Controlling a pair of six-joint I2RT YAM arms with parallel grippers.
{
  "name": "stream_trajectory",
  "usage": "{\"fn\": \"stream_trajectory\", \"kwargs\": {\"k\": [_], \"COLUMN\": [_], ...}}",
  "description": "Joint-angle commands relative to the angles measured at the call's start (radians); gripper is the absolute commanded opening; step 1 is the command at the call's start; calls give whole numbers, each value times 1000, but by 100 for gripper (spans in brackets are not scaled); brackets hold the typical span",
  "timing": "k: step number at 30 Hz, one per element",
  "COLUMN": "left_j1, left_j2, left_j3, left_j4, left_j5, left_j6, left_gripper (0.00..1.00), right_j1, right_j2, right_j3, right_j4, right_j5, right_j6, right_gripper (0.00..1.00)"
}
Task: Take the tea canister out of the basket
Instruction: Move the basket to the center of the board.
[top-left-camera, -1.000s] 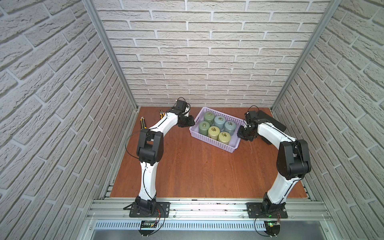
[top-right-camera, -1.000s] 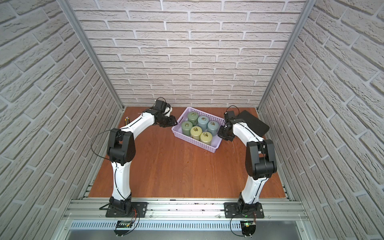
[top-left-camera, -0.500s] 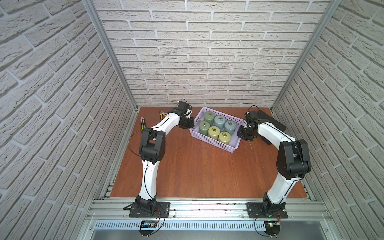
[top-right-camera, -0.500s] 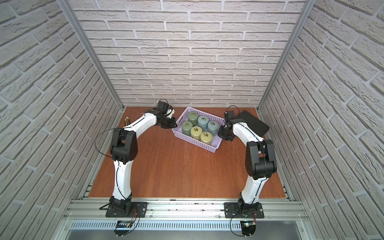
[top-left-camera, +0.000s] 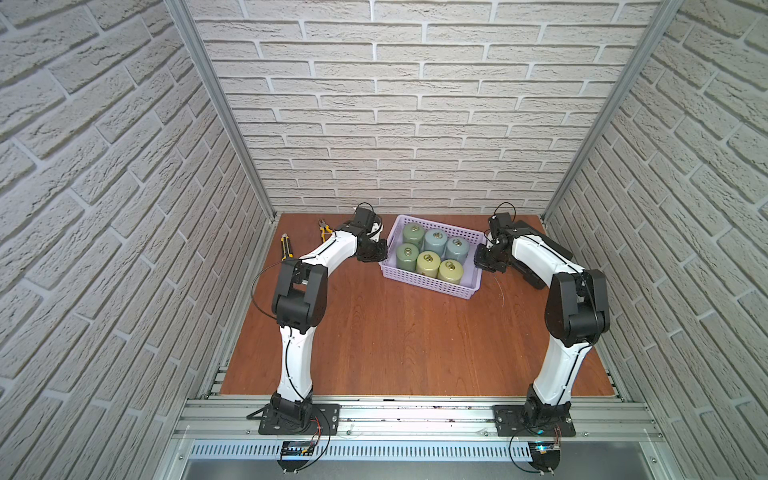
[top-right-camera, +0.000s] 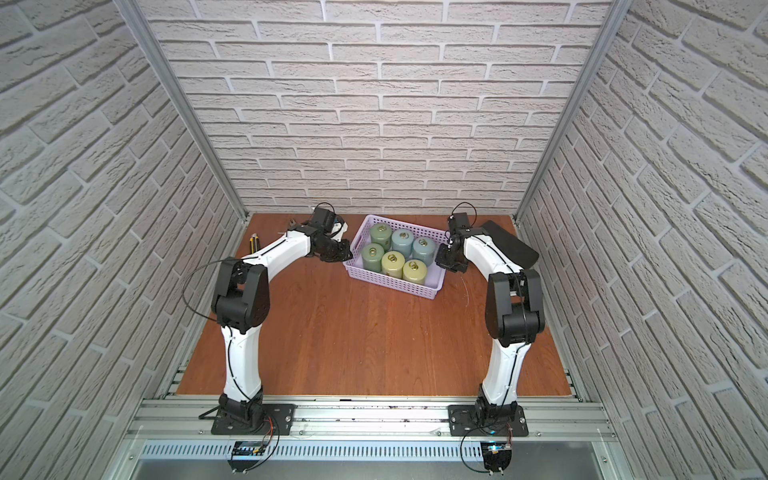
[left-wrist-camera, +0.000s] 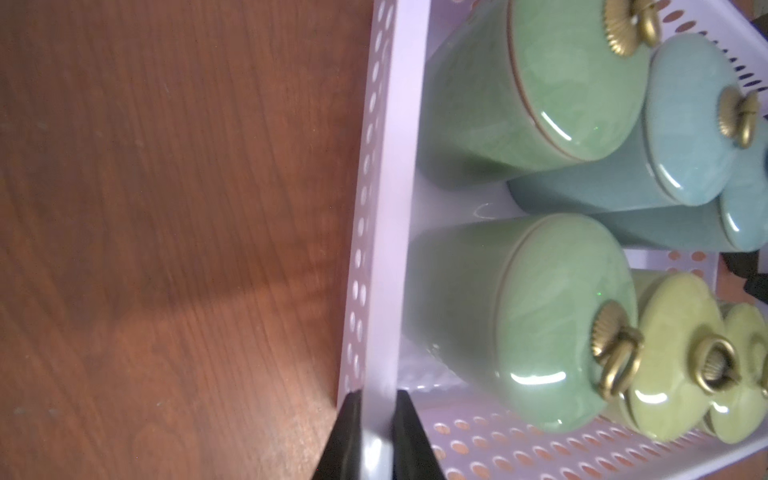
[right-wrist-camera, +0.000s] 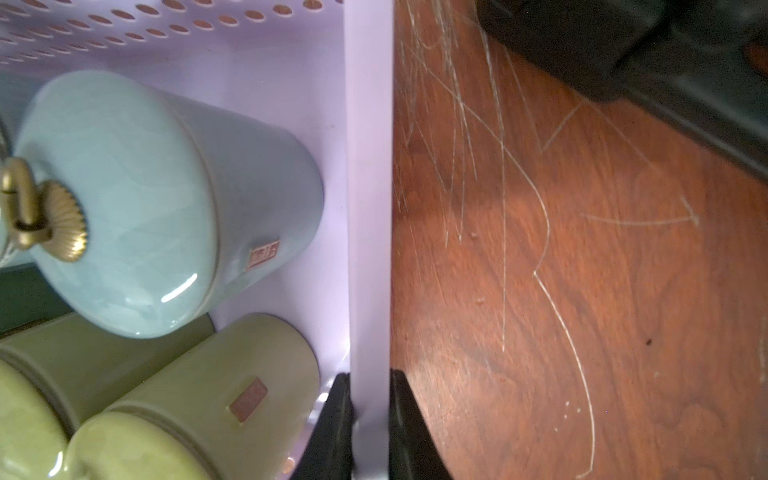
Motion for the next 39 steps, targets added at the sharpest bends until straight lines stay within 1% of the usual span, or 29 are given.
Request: {"fn": "stream_trajectory", "kwargs": {"k": [1, 2, 8, 12, 19, 23, 32, 34, 35, 39], "left_j1": [23, 27, 42, 58, 59, 56, 29, 24, 21, 9], "left_j2": [-57, -69, -133, -174, -214, -241, -306, -319, -325, -342], "left_j3": [-75, -92, -170, -228, -287, -327, -418, -436, -442, -461], "left_j4": [23, 29, 47, 72, 80, 90, 110, 113, 114, 110], "left_j5": [-54, -61, -106, -110, -101, -99, -108, -110, -111, -115], "left_j6": [-91, -96, -112, -138, -144, -158, -184, -190, -191, -197], "left_gripper": [1, 0, 0, 0, 0, 0, 0, 0, 0, 0], "right_j1": [30, 31, 38, 44, 54, 58, 60, 59, 60, 60], "right_j2": [14, 51, 112, 134, 145, 123, 30, 28, -9, -45], "right_j3": [93, 114, 197, 225, 247, 215, 69, 44, 30, -14], "right_j4": [66, 55, 24, 15, -19, -28, -6, -5, -4, -1], "right_j5": [-139, -143, -158, -168, -160, -154, -141, -141, -138, -131], "right_j6": [-42, -48, -78, -85, -91, -95, -83, -81, -81, -78], "right_gripper": [7, 6, 6, 6, 6, 6, 5, 5, 5, 5]}}
